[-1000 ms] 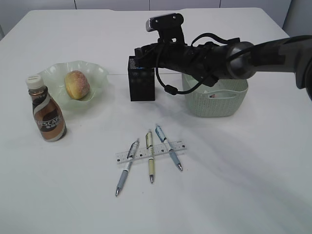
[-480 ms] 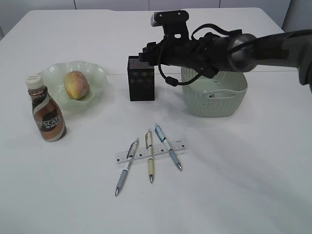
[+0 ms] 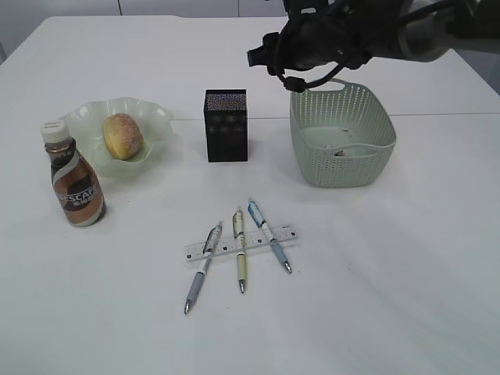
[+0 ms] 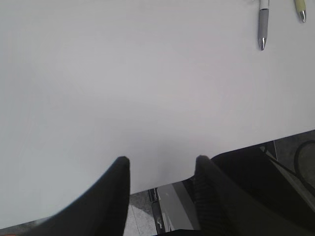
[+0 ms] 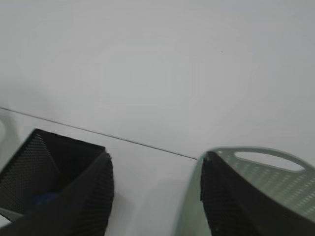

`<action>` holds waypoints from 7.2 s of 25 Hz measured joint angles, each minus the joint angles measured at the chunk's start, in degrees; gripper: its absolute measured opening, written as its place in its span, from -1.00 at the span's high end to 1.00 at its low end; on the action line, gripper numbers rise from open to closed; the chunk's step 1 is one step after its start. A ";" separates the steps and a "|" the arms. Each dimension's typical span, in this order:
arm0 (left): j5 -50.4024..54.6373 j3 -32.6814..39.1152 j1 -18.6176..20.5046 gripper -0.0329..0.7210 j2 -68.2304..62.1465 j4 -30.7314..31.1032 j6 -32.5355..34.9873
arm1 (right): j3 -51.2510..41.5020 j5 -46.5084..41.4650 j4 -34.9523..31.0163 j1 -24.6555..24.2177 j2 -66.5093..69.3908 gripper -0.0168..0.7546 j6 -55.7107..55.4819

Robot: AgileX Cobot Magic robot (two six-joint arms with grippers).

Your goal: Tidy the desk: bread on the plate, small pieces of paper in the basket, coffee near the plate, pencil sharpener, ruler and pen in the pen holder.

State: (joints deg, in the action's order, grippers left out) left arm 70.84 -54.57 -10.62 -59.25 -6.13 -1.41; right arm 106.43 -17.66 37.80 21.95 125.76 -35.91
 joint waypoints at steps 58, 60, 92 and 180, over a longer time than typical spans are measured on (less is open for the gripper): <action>0.00 0.00 0.00 0.07 0.00 -2.50 6.31 | -9.28 -53.08 -43.27 15.69 -17.15 -0.12 46.01; 0.00 0.00 0.00 0.07 0.00 -2.88 7.29 | -9.28 -53.08 -42.83 15.69 -18.30 -0.12 45.20; -4.57 -25.63 -18.69 0.07 -34.23 0.93 18.13 | -9.28 -53.25 -38.44 -20.80 -24.90 -0.13 38.52; -26.45 -43.56 -31.26 -0.44 -74.19 8.49 27.14 | -9.28 -53.39 -38.73 -20.93 -21.60 -0.13 38.41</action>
State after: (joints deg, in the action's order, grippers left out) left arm 44.39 -98.13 -41.88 -133.44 2.36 25.73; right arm 97.14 -71.05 -0.94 1.02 104.16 2.50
